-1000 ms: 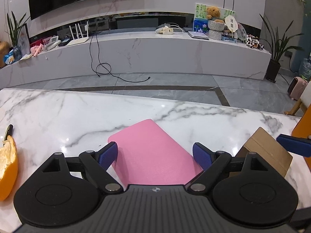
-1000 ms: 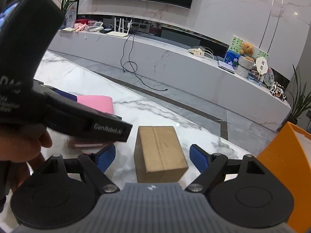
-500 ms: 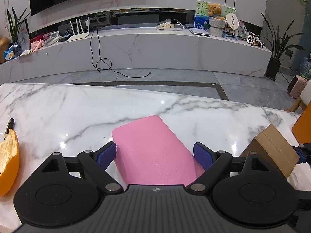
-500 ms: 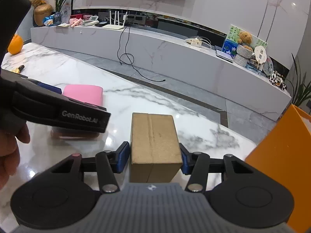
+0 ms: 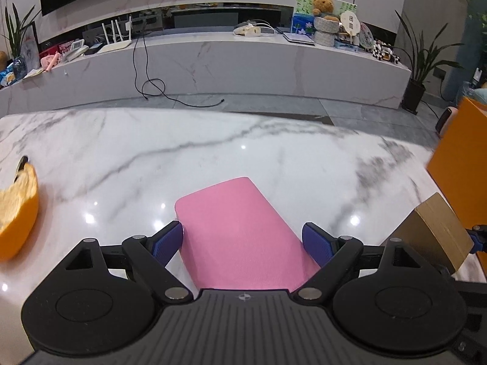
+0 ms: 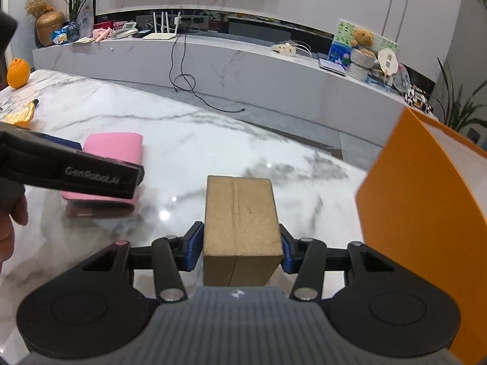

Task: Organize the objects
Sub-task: 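Lift the pink wallet and cardboard box off the table with both tools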

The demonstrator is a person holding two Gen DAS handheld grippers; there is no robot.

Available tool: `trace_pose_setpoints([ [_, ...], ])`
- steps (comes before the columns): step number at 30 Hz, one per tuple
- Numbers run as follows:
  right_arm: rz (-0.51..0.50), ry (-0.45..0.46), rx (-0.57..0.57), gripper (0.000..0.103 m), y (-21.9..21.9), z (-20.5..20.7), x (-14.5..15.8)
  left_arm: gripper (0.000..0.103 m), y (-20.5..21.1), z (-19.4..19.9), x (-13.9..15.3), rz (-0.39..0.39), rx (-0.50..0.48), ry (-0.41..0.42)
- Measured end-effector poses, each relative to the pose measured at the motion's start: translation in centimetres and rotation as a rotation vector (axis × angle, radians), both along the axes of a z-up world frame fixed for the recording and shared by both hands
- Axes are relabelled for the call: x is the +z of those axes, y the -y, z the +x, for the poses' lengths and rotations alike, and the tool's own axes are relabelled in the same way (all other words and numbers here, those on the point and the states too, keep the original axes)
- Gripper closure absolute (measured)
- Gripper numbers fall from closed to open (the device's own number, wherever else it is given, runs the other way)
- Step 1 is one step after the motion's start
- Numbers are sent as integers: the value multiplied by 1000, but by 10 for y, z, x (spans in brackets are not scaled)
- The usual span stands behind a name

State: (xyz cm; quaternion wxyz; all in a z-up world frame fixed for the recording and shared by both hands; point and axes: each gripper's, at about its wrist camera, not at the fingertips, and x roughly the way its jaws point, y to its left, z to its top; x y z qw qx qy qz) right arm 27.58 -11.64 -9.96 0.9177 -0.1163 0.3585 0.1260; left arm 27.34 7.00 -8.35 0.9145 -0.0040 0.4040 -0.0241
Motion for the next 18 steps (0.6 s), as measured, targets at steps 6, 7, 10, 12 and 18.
trace_pose_setpoints([
  [6, -4, -36, 6, 52, 19, -29, 2, 3, 10, -37, 1, -20, -14, -20],
  [7, -10, -41, 14, 52, 21, -34, 3, 3, 11, -45, 1, -38, -16, -27],
  [10, -28, -46, 29, 52, 29, -51, 4, 7, 11, -68, 1, -110, -18, -53],
  [12, -27, -50, 32, 53, 36, -62, 4, 14, 8, -83, -2, -189, -11, -74],
  [18, -13, -57, 45, 53, 55, -91, 3, 19, 12, -115, 1, -194, 2, -75],
])
